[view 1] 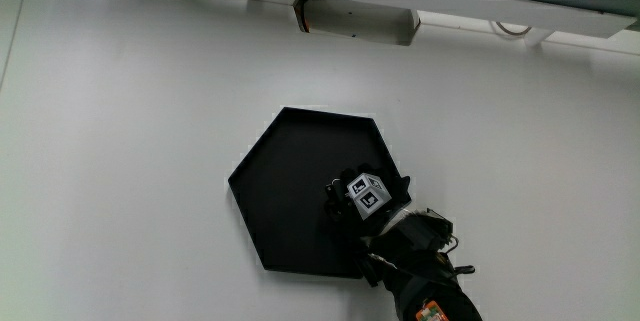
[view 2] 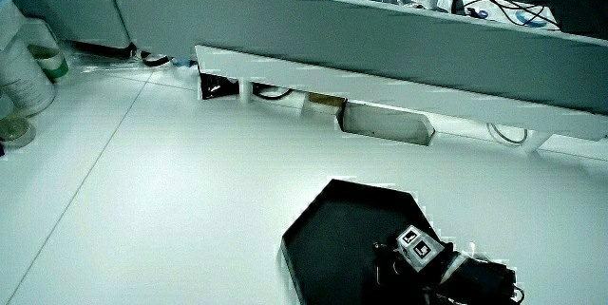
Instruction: Place speaker into plate
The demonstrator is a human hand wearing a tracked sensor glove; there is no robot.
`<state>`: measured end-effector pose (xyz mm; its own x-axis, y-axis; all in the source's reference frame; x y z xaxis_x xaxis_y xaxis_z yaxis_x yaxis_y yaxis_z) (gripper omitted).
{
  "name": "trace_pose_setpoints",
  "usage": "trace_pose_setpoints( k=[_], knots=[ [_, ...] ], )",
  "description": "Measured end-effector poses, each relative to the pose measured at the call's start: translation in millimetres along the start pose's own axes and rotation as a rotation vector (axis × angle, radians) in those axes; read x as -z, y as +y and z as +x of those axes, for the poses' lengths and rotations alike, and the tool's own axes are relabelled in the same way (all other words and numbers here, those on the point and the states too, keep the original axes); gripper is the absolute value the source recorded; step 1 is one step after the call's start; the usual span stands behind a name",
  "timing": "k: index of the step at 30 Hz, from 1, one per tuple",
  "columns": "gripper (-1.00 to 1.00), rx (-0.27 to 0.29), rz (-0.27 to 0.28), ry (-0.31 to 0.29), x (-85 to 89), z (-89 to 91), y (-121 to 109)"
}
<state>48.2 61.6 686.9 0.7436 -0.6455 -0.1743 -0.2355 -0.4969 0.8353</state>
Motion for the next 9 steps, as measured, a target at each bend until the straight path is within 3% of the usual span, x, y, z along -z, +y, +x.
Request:
trace_pose_setpoints(
  k=[4,9],
  knots=[
    [-0.65,-0.026,0.051,0.064,0.0,1.8,-8],
    [-0.94,0.052,0.173,0.147,3.0,15.2,-32]
  ],
)
